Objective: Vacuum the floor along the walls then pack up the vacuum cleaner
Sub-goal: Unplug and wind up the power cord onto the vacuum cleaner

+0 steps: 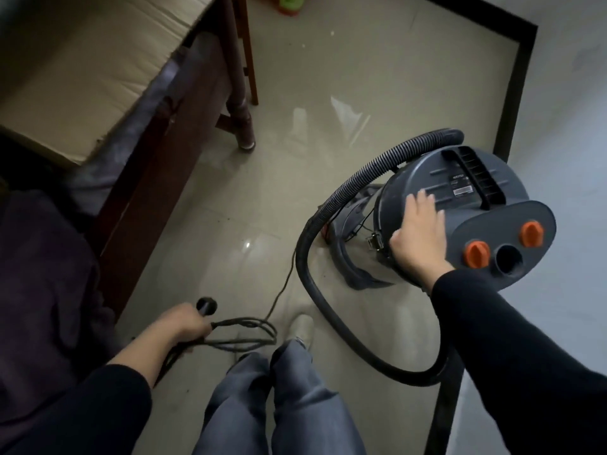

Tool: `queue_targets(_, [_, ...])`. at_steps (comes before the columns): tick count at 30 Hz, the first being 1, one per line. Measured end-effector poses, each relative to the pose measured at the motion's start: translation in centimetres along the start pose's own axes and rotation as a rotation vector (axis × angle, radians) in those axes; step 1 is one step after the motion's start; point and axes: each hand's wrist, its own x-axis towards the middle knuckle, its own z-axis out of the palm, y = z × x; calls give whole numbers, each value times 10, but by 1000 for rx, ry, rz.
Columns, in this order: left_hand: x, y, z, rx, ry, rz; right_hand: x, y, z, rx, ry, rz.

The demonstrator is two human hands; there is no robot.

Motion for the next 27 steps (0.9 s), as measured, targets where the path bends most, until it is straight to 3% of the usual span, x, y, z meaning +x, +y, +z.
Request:
queue_targets(4, [-36, 45, -52, -654, 100, 190, -7, -34, -4, 145, -80, -86])
queue_targets(9, [-71, 108, -124, -1023, 311, 473, 13, -43, -23, 258, -93, -95])
queue_targets(14, [-96, 177, -176, -1185, 418, 743, 46, -27, -43, 340, -47, -56])
queue_targets(17, [-86, 209, -190, -1180, 417, 821, 71, -15, -47, 244, -27, -87])
queue_targets(21, [-55, 250, -204, -1193, 412, 805, 120, -15, -35, -4, -23, -210])
queue_targets(27, [24, 310, -213, -1097, 250, 745, 177, -24, -11, -236, -169, -253])
